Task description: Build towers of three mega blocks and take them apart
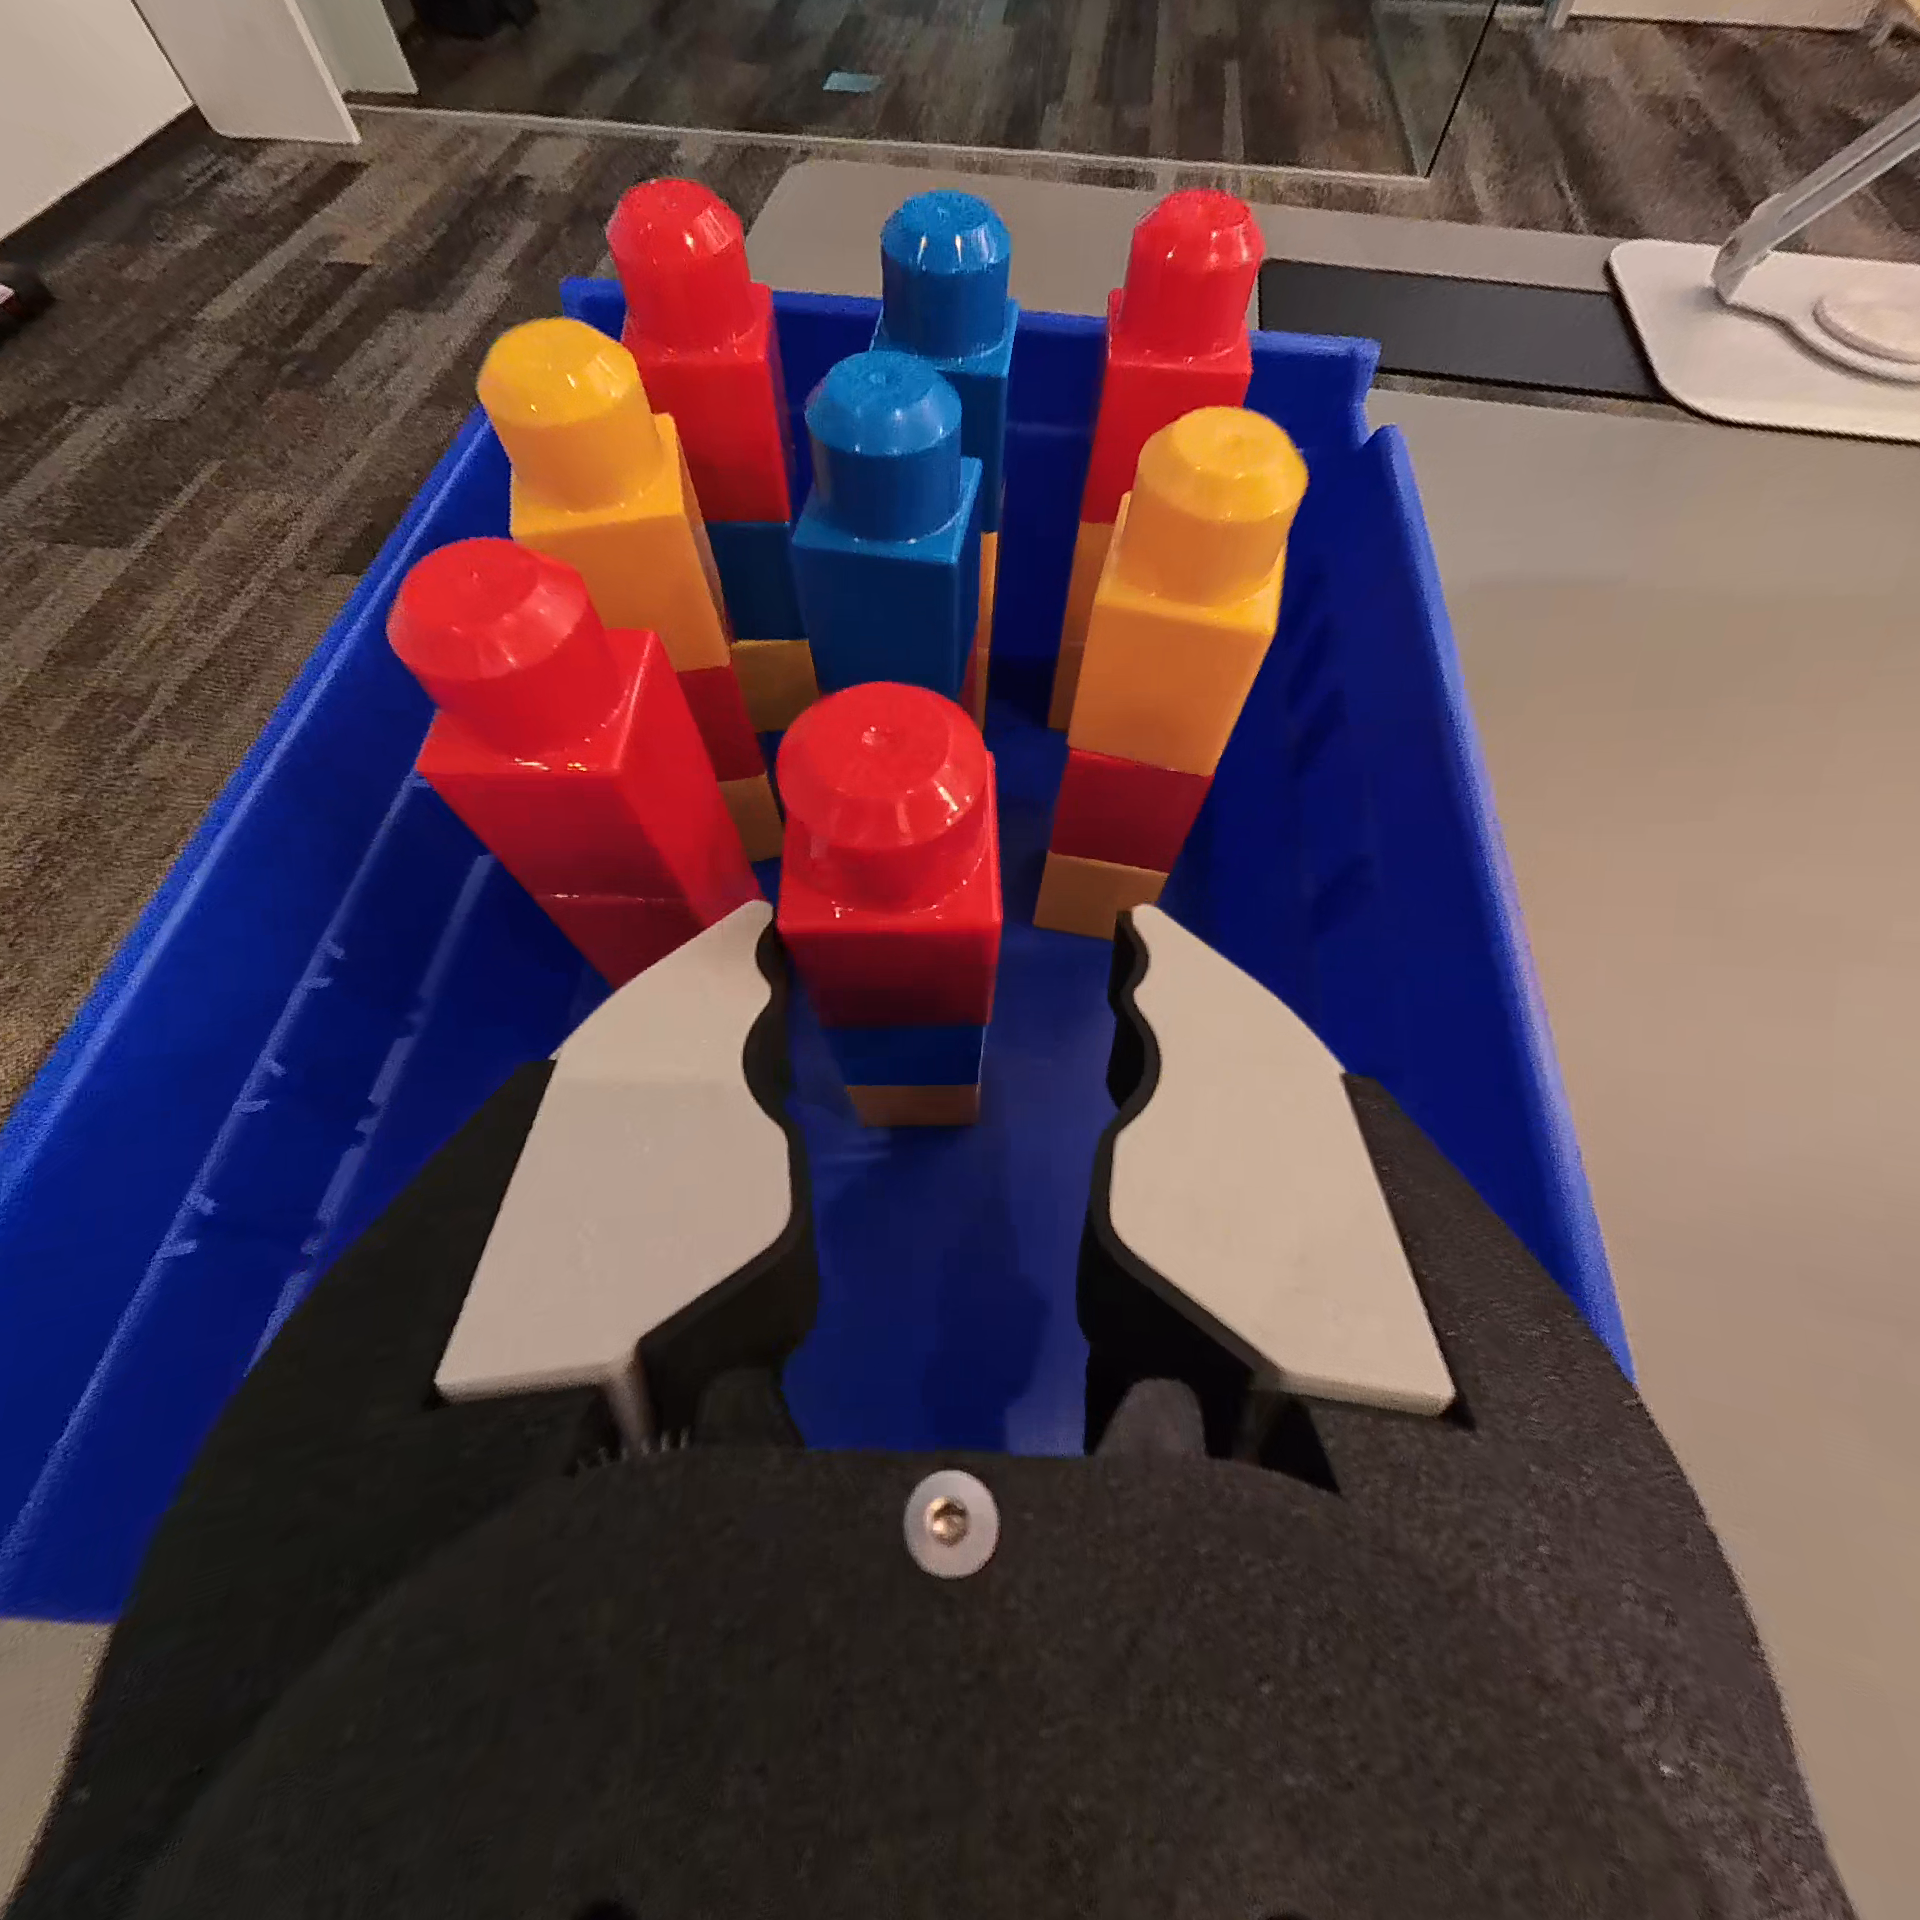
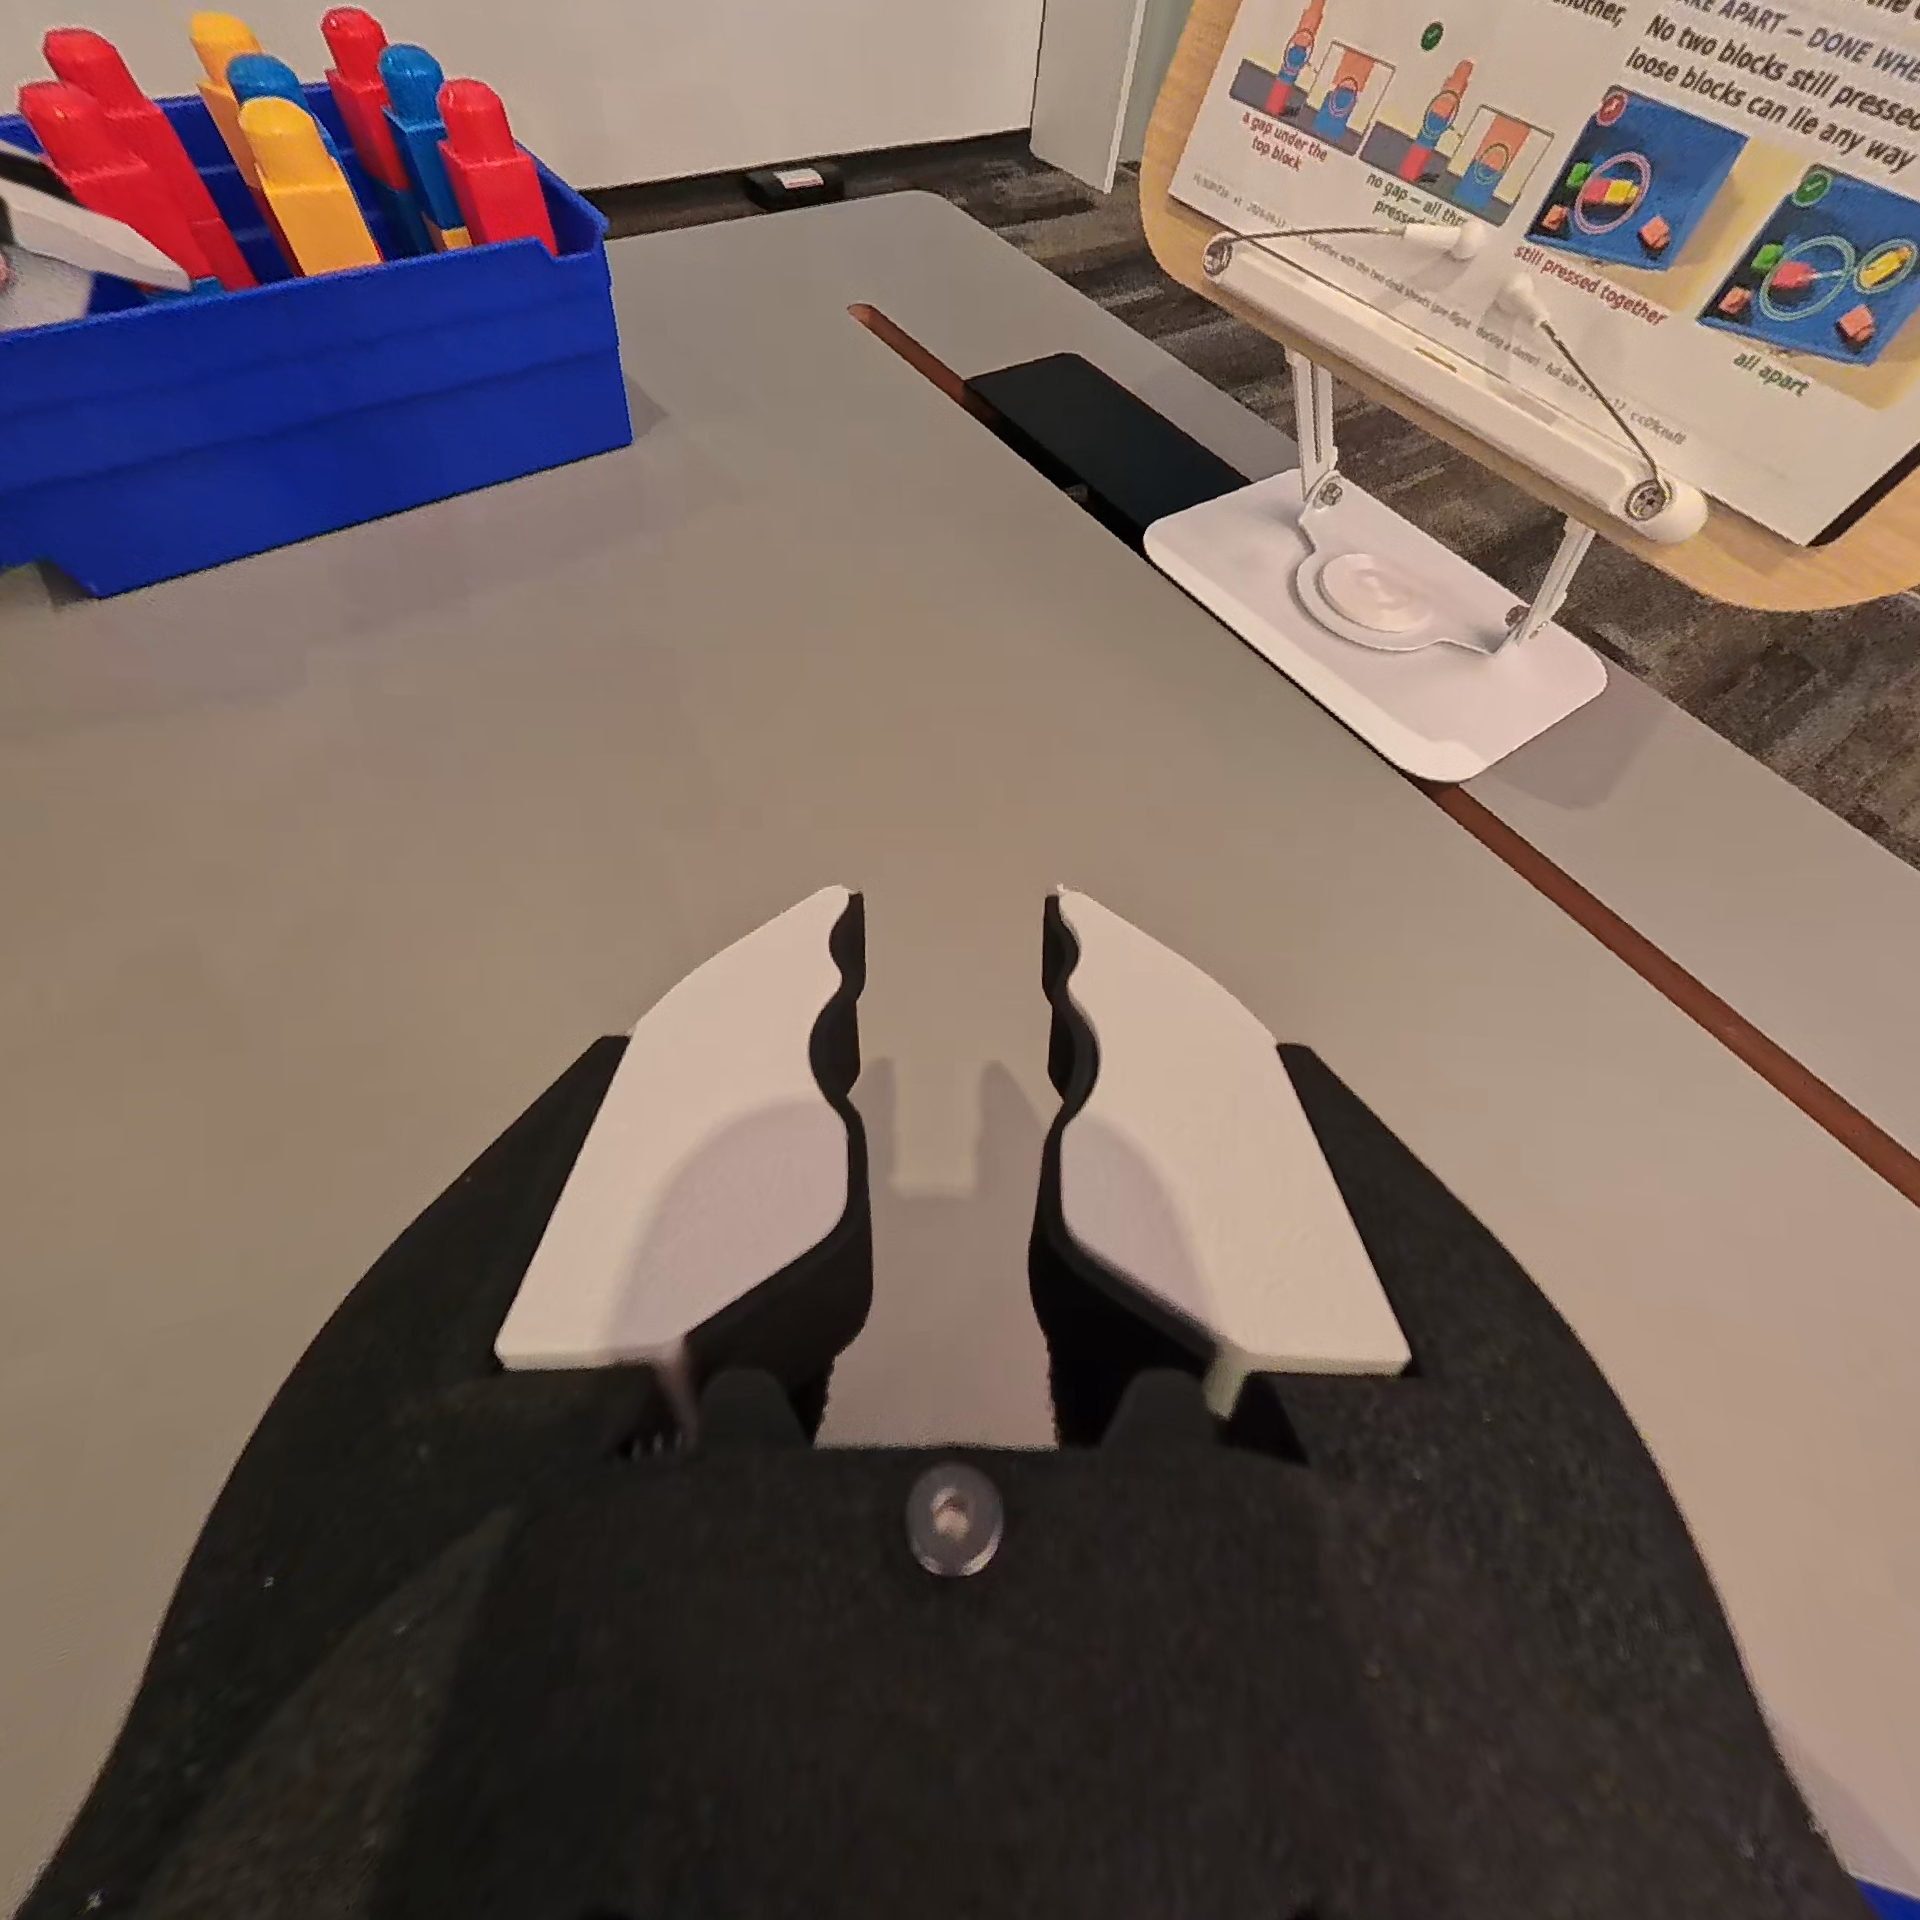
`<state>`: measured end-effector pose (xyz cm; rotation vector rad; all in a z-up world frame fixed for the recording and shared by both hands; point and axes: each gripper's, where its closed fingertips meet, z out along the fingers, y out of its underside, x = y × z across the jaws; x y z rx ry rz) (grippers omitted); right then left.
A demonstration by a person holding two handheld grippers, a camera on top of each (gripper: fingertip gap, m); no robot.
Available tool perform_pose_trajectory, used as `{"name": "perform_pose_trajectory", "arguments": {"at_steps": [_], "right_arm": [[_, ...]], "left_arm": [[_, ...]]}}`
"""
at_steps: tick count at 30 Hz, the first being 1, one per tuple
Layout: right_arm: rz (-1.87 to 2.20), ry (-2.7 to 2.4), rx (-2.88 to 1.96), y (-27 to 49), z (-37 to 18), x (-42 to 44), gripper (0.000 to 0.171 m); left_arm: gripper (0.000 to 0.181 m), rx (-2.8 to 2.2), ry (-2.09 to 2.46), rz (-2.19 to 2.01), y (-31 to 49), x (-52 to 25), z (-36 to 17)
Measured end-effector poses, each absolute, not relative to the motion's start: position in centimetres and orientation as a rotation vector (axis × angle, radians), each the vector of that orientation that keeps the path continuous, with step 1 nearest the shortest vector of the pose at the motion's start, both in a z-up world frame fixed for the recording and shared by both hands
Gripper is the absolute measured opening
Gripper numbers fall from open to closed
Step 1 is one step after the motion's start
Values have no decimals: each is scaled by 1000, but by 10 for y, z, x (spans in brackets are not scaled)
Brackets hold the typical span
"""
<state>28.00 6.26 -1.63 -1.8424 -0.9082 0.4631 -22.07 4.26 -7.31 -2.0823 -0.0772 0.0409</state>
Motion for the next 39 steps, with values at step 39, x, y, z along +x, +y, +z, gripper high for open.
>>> {"name": "perform_pose_trajectory", "arguments": {"at_steps": [39], "right_arm": [[1091,-1208,-1499,-30,34,167,55]], "left_arm": [[35,-1568,832,-909,-52,71,154]]}}
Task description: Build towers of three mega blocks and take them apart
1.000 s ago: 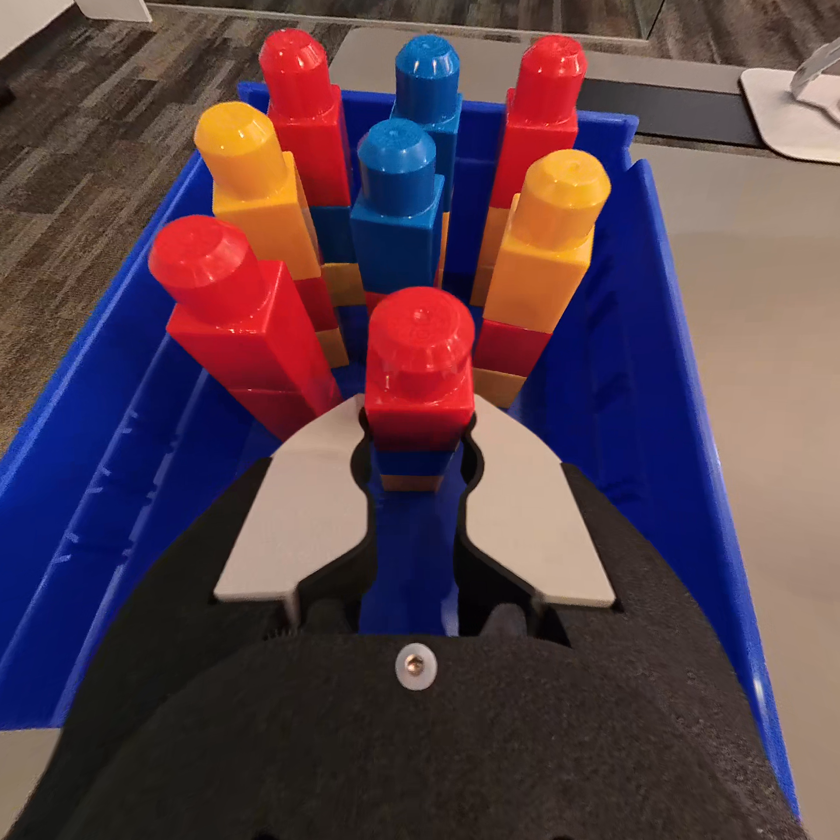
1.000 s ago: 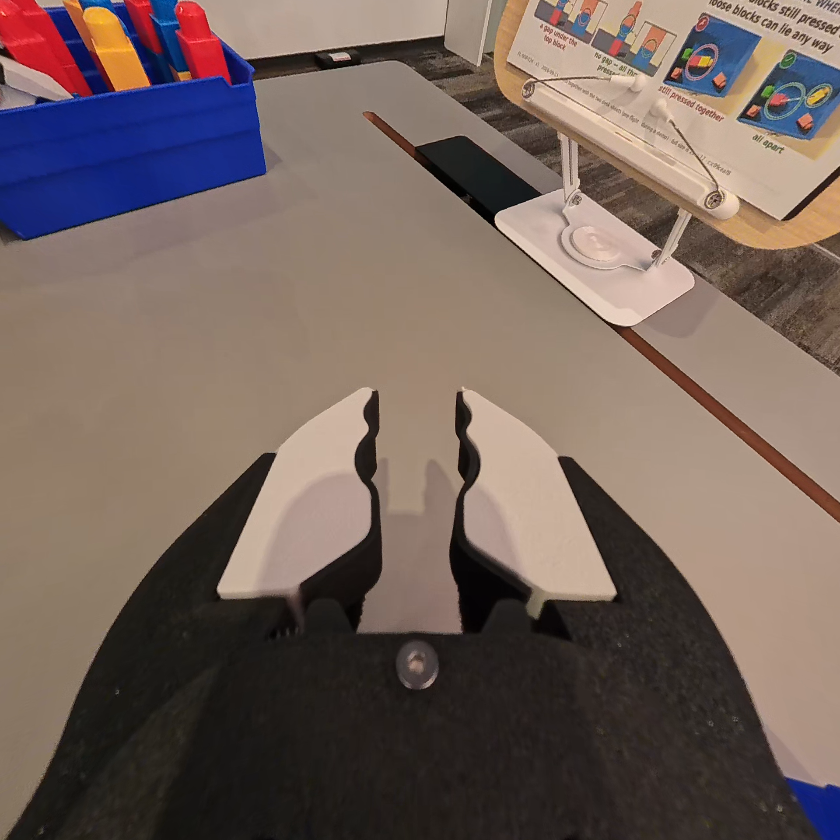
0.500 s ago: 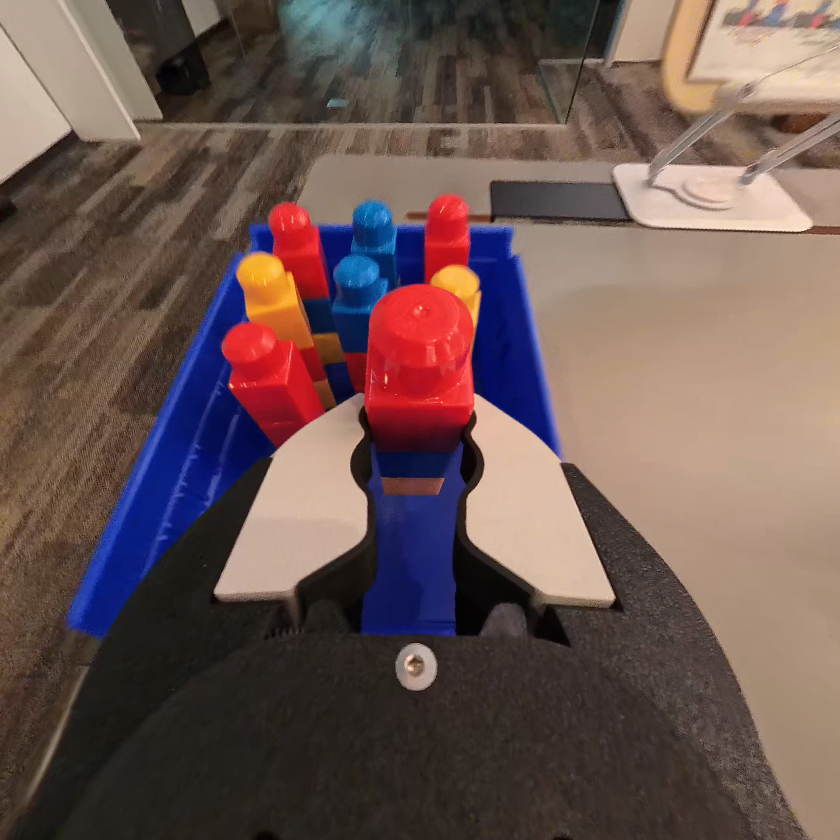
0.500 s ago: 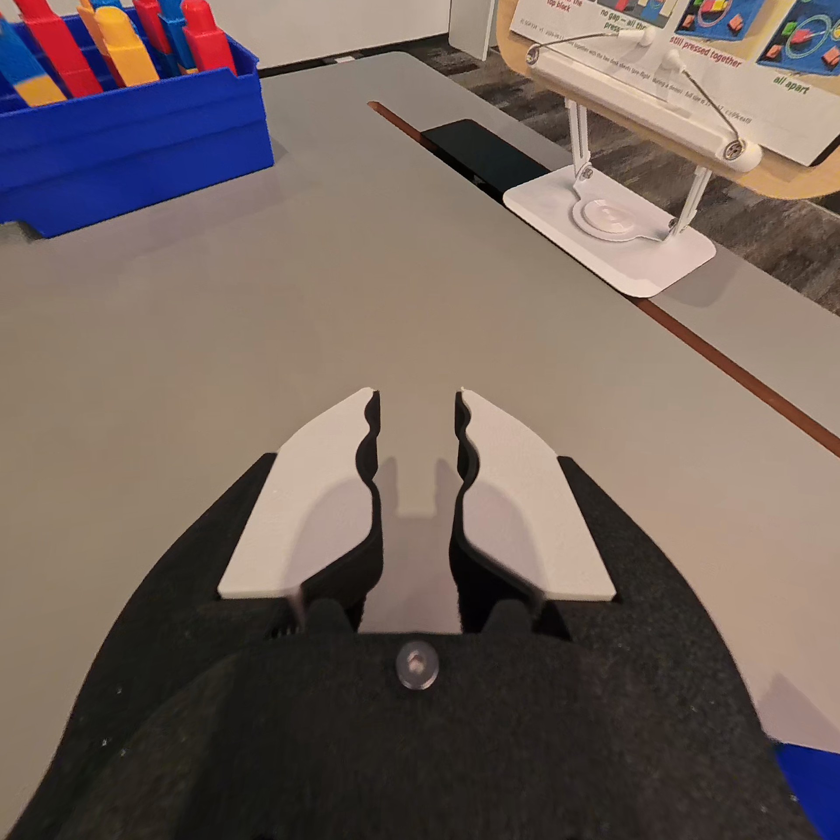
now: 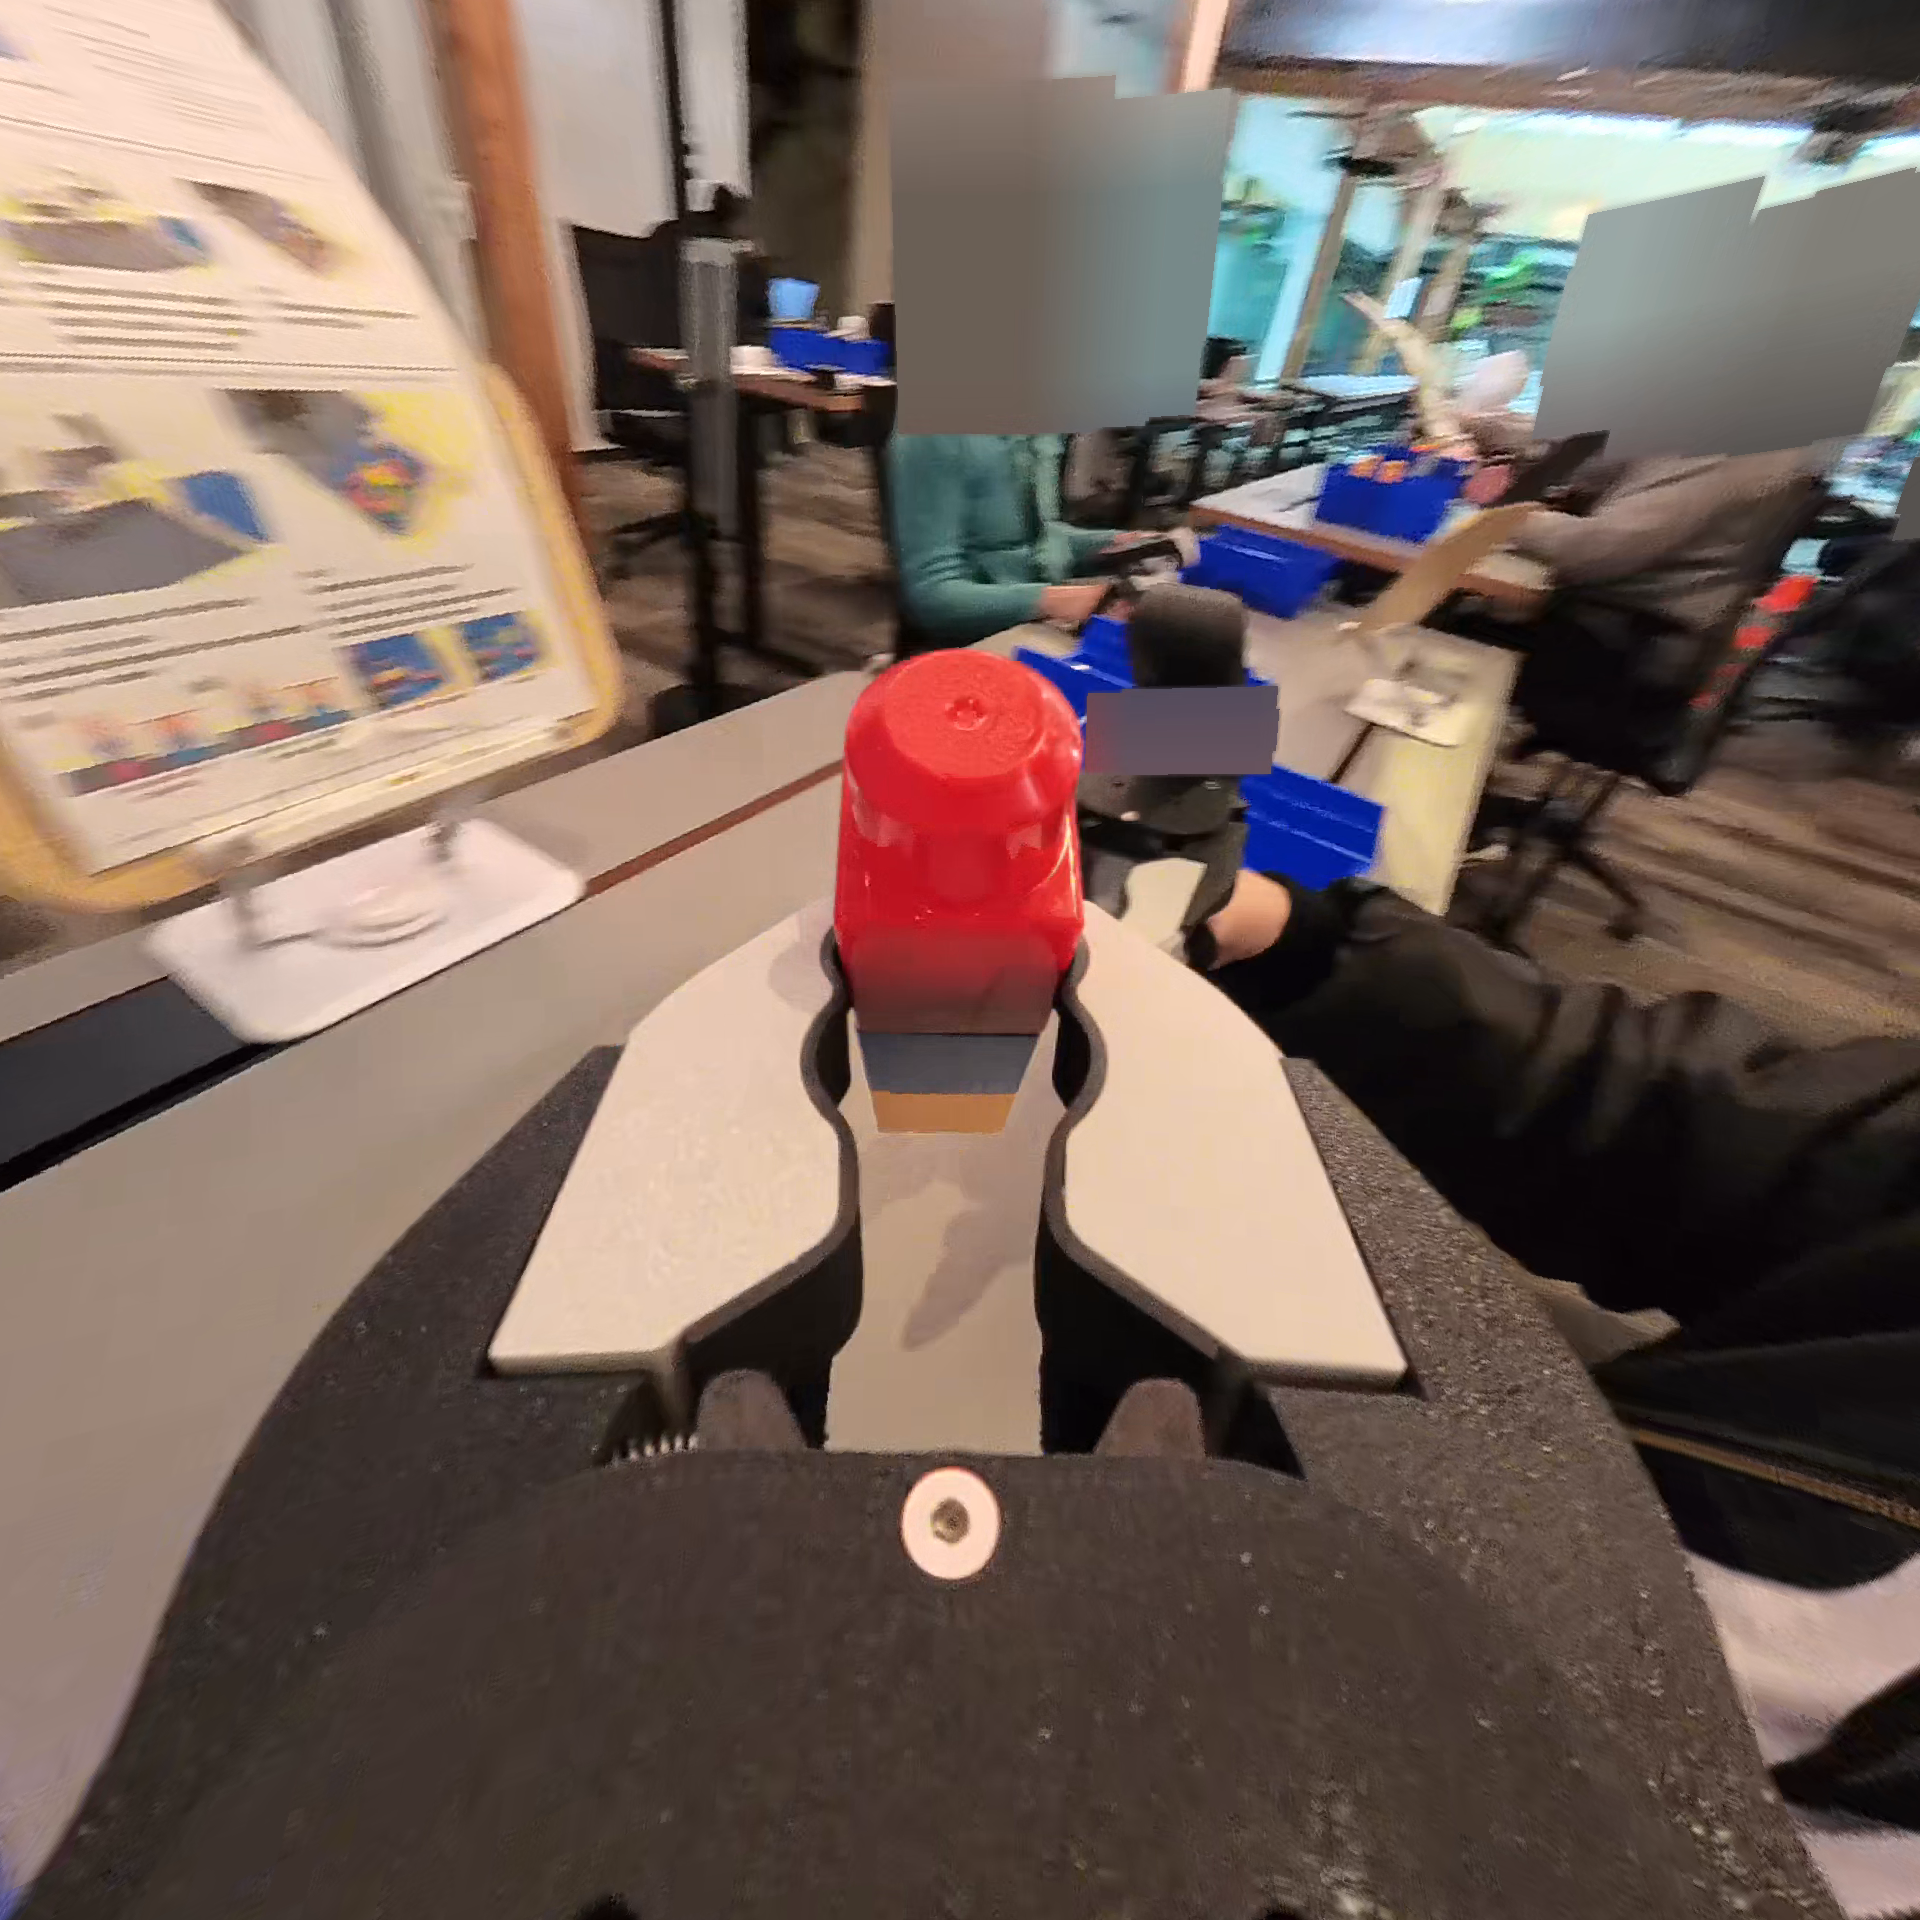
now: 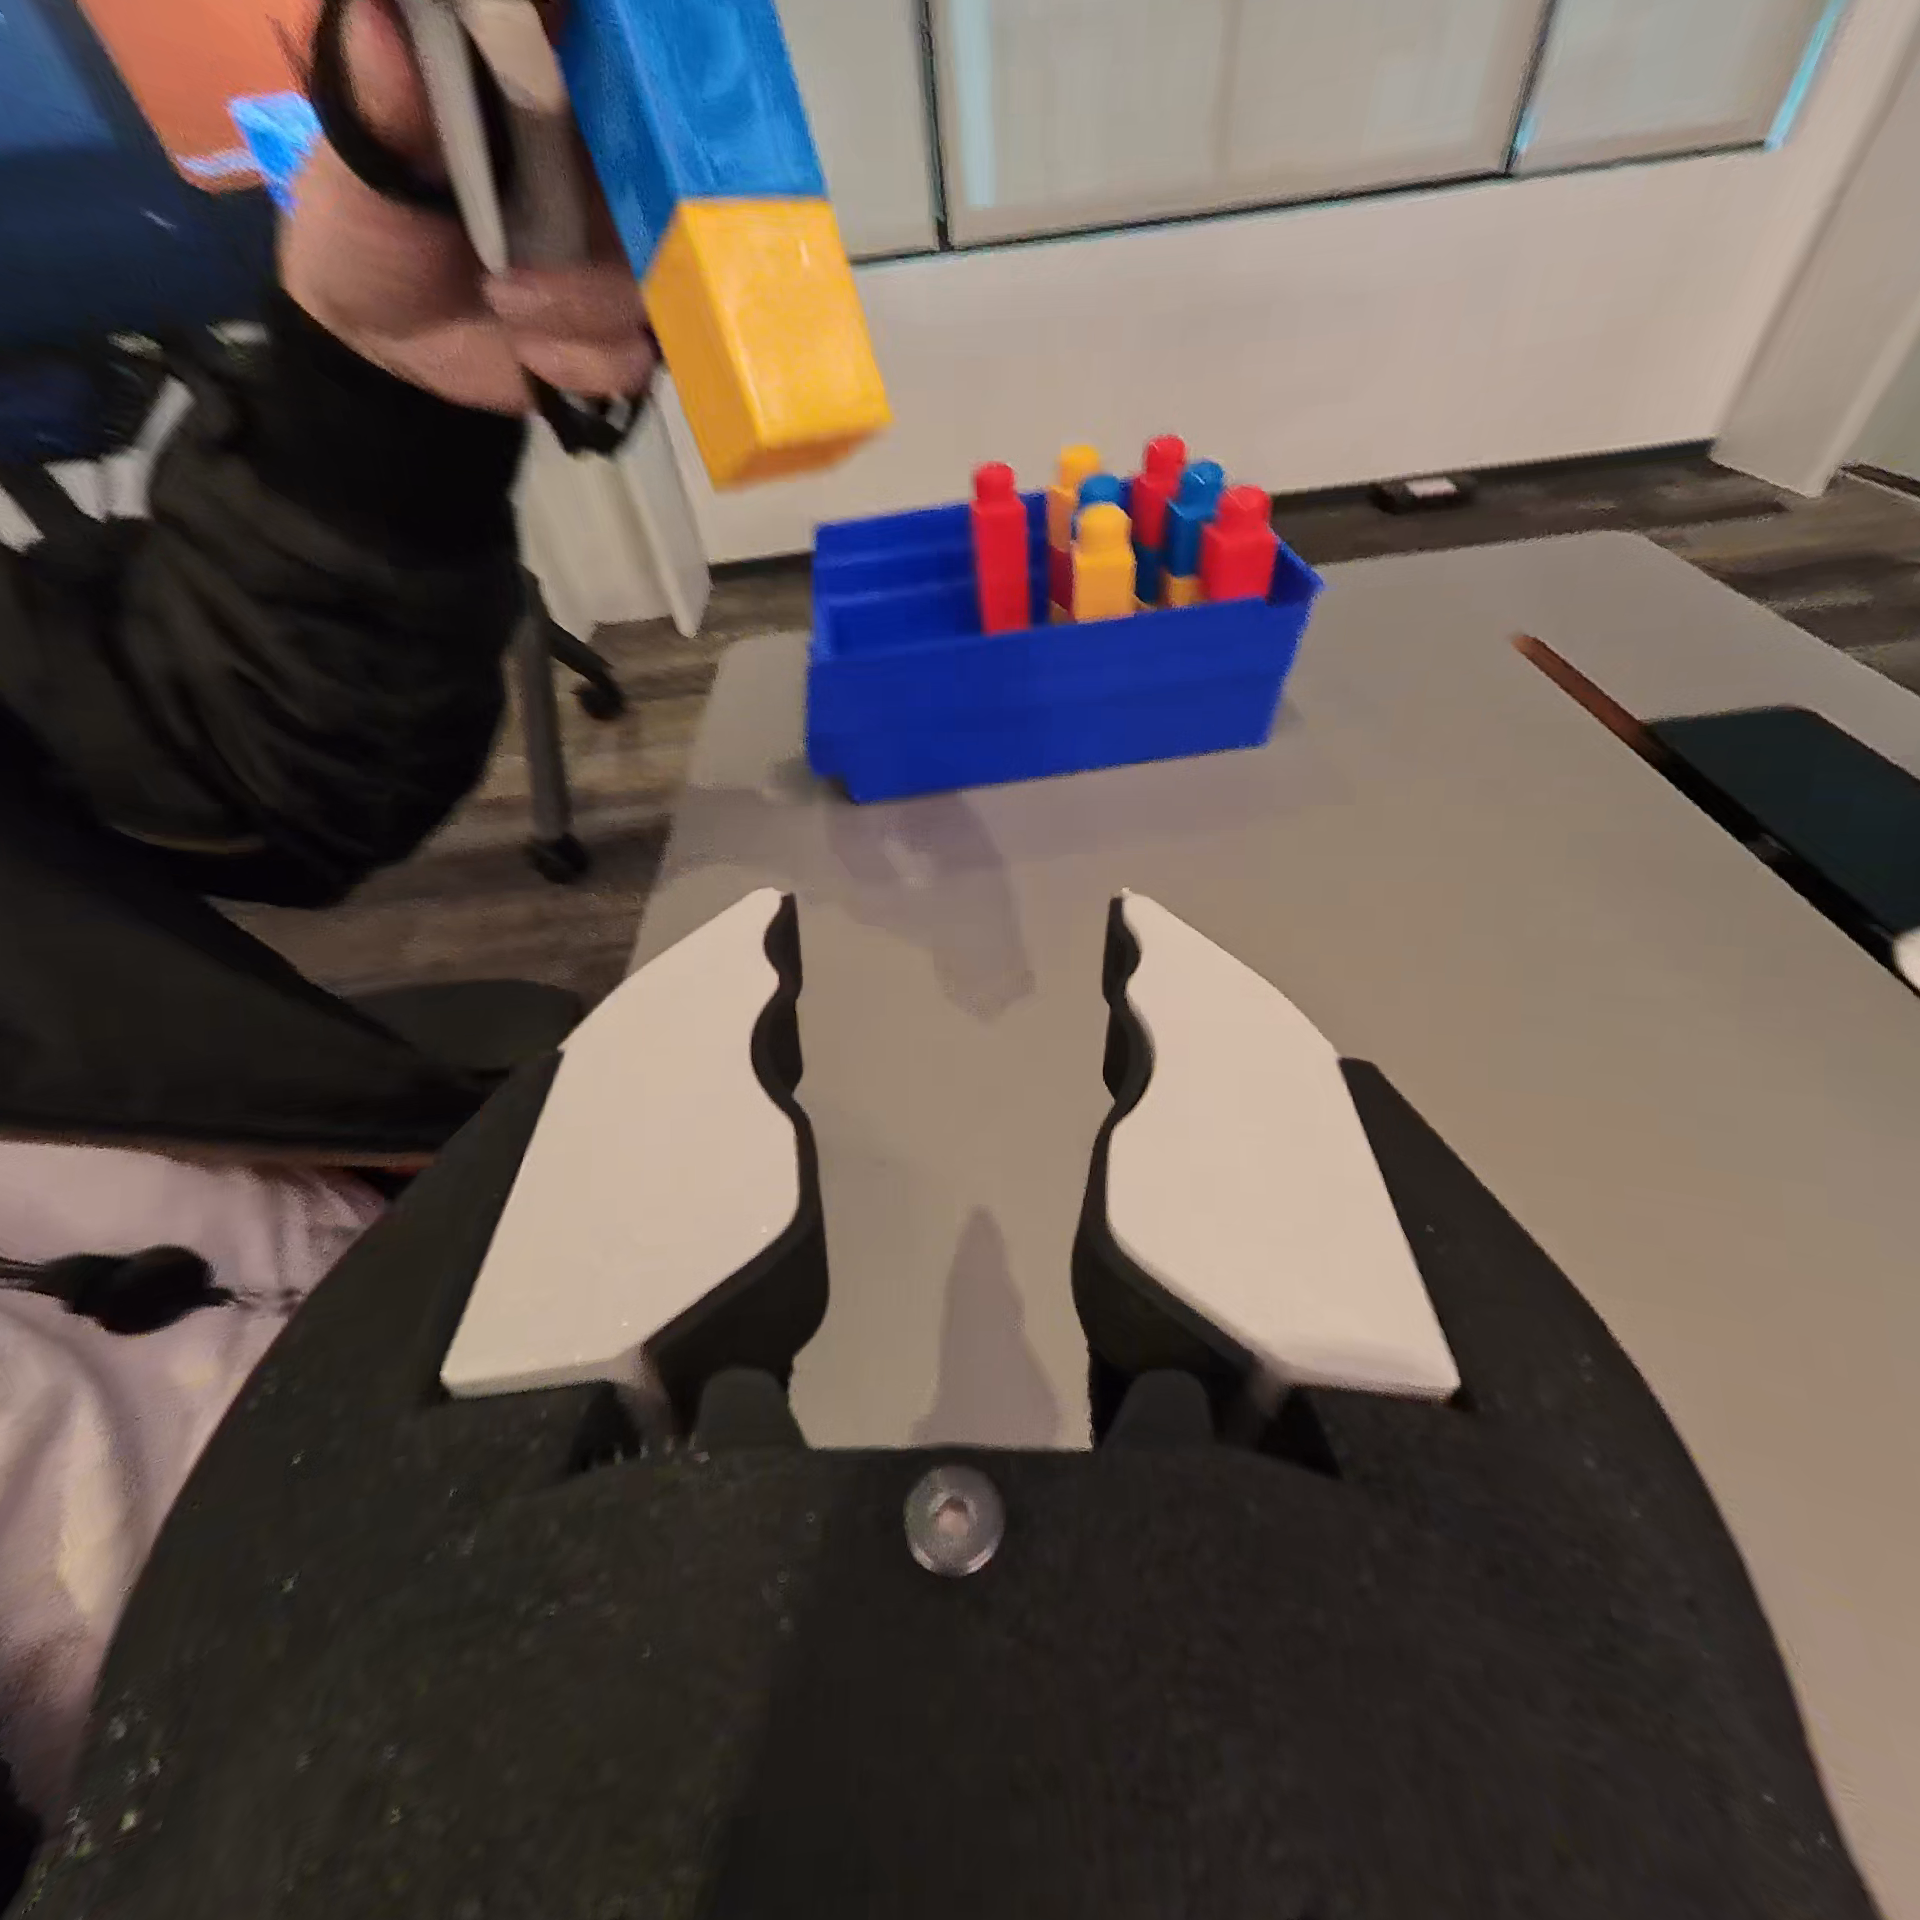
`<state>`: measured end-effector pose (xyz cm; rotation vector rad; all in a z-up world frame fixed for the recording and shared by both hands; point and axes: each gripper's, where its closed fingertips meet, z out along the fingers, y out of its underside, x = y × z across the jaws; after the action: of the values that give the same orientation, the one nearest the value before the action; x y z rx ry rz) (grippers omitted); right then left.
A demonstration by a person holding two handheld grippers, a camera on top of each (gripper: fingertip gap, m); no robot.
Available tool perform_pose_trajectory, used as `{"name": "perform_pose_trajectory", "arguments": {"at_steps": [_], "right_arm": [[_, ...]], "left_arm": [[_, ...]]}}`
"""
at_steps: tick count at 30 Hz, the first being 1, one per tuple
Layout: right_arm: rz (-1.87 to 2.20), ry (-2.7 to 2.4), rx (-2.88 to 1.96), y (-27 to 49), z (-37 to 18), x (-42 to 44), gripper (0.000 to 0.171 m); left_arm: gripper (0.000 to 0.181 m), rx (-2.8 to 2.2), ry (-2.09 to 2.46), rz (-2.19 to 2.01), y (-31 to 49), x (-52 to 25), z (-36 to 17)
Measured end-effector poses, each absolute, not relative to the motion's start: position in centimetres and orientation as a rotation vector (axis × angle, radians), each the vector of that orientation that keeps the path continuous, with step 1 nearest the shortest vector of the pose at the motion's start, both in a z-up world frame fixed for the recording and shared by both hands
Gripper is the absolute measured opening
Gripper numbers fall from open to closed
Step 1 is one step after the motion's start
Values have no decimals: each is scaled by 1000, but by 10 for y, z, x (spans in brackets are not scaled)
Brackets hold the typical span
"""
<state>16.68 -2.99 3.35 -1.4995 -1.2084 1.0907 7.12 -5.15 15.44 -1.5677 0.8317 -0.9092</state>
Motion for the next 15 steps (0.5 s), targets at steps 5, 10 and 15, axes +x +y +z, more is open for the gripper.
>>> {"name": "perform_pose_trajectory", "arguments": {"at_steps": [5,10,15], "right_arm": [[1190,-1227,-1455,-50,61,155,62],[1161,-1266,-1470,-59,66,154,71],[1230,-1312,-1491,-72,60,158,36]], "left_arm": [[36,-1546,986,-1095,-57,127,141],[35,-1545,1061,-1176,-61,158,125],[35,-1496,1071,-1263,-64,172,125]]}}
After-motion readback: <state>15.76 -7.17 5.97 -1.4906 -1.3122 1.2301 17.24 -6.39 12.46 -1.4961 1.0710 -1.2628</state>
